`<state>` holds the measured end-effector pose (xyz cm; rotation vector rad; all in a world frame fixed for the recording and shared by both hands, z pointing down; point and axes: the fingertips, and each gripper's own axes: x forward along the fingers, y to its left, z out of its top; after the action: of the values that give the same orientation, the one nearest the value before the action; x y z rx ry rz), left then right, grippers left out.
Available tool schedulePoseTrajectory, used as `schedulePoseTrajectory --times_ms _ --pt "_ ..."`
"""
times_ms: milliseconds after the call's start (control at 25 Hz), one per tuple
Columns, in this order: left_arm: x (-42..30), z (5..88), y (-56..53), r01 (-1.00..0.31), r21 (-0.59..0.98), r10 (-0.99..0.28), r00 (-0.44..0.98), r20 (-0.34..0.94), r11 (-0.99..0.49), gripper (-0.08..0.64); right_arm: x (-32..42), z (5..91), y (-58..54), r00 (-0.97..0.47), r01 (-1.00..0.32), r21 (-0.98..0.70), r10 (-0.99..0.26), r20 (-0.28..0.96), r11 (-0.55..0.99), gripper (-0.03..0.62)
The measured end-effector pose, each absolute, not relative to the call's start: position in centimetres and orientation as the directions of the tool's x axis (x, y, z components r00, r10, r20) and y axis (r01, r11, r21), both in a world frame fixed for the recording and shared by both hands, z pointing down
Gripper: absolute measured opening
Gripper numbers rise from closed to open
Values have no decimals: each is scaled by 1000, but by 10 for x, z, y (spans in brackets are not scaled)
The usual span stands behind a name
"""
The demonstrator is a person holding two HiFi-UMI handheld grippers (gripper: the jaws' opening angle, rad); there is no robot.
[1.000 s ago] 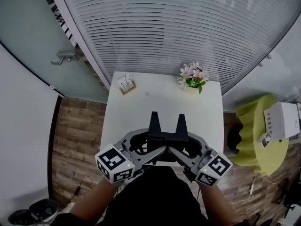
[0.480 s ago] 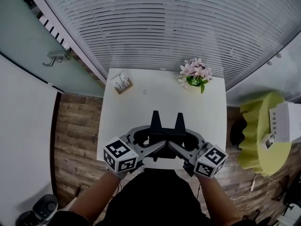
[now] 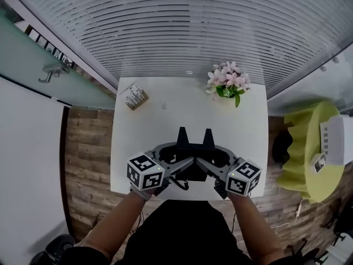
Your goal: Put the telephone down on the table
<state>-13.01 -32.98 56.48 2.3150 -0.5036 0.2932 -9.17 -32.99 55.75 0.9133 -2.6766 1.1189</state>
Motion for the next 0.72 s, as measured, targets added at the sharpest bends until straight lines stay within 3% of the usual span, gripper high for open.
schedulePoseTrajectory --times_ms 720 --pt "-125 661 -373 -466 711 -217 882 418 -527 250 -87 653 -376 -829 -548 -701 -411 380 457 249"
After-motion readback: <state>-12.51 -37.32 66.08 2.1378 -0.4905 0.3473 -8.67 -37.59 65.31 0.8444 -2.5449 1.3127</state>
